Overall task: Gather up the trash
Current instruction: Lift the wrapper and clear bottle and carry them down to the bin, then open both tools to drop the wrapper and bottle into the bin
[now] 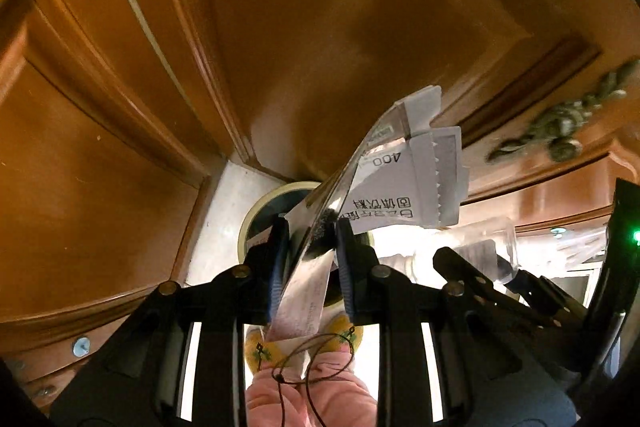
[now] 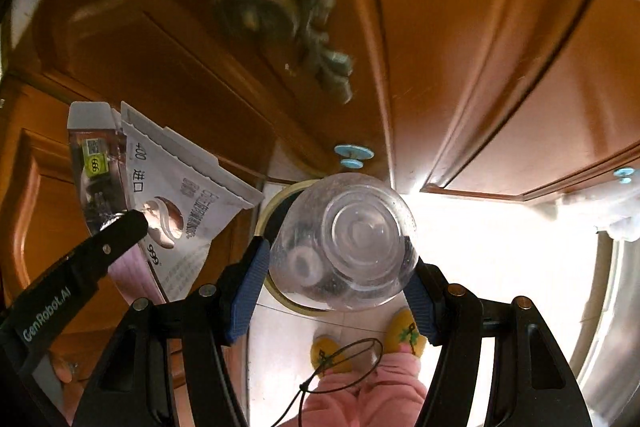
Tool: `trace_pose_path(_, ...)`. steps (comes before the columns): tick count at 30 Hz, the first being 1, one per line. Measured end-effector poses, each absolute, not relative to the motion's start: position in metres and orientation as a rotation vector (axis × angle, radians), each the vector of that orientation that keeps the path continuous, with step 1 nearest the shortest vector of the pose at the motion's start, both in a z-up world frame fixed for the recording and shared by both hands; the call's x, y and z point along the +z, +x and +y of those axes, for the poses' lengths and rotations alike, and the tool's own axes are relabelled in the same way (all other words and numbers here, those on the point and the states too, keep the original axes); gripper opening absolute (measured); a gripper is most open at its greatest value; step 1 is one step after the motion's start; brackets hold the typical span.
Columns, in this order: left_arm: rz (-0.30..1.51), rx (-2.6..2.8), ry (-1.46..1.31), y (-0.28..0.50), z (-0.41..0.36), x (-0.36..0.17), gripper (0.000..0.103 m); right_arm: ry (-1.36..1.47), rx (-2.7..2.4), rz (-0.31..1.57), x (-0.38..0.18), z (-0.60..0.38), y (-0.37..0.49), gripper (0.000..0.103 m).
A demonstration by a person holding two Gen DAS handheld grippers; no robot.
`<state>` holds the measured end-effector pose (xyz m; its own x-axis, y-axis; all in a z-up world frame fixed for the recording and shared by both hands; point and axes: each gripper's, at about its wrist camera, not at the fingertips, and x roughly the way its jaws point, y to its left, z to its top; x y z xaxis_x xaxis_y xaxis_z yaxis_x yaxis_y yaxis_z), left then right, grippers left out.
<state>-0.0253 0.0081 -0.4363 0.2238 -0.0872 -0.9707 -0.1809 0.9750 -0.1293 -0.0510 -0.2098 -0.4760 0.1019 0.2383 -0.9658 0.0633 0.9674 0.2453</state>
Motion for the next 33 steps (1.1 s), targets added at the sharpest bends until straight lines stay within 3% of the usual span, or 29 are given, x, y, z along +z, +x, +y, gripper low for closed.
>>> trace_pose_path(14, 1.469, 0.018, -0.243, -0.035, 0.037, -0.501, 0.023, 0.207, 0.133, 1.563, -0.537, -0.178, -0.056, 0.073)
trace_pose_path(23, 1.482, 0.058, -0.244, -0.041, 0.043, -0.497, 0.023, 0.181, 0.135, 1.595, -0.546, -0.165, -0.072, 0.073)
trace_pose_path(33, 1.483, 0.085, -0.213, -0.054, 0.052, -0.441, 0.023, 0.185, 0.089, 1.636, -0.513, -0.170, -0.089, 0.073)
